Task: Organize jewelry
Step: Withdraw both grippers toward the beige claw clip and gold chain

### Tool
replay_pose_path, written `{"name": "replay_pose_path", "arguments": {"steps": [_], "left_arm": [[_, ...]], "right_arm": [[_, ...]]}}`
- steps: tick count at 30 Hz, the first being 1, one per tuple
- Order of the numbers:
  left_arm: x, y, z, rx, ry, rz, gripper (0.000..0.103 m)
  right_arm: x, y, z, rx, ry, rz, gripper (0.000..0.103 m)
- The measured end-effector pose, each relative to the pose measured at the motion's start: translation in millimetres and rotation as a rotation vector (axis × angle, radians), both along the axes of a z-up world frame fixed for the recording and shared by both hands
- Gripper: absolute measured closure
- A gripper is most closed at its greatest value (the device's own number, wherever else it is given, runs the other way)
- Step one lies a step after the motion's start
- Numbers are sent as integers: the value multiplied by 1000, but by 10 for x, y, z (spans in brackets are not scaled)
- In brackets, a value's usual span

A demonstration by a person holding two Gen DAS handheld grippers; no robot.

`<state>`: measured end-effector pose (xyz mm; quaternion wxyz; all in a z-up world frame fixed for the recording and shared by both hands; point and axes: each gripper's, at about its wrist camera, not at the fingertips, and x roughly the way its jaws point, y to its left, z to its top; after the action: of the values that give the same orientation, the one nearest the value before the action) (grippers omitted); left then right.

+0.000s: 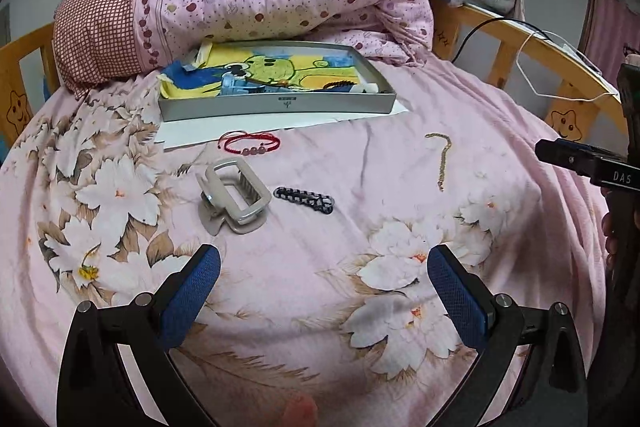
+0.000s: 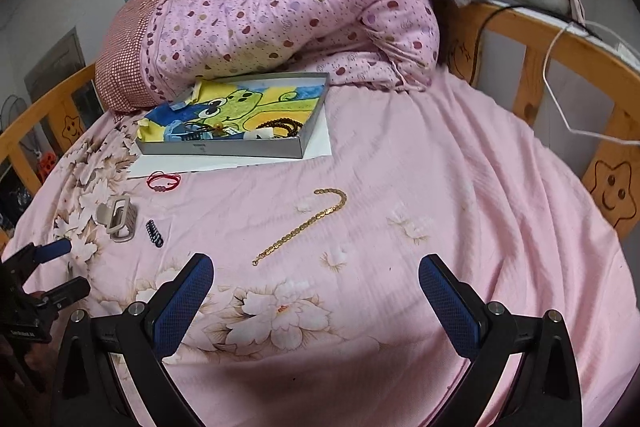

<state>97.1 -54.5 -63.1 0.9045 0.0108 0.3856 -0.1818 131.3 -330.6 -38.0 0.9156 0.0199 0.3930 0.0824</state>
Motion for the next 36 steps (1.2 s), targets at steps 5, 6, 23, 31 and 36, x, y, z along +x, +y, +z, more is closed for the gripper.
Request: {"name": "replay_pose_path", "arguments": {"steps": [5,6,23,31,36], "left_arm": [[38,19,-67,30,6,26,2],[45,30,-81,32,10,33,2],[182,275,-207,57,32,140,2],[200,347,-221,62,39,159,2],[239,372,-236,67,41,161,2]], "right_arm": [[95,2,-87,1,18,1,0],[110,8,-104,1,22,3,0],[263,95,-289,10,65,45,0],[315,162,-363,20,84,64,0],[369,175,-413,43,95,67,0]]}}
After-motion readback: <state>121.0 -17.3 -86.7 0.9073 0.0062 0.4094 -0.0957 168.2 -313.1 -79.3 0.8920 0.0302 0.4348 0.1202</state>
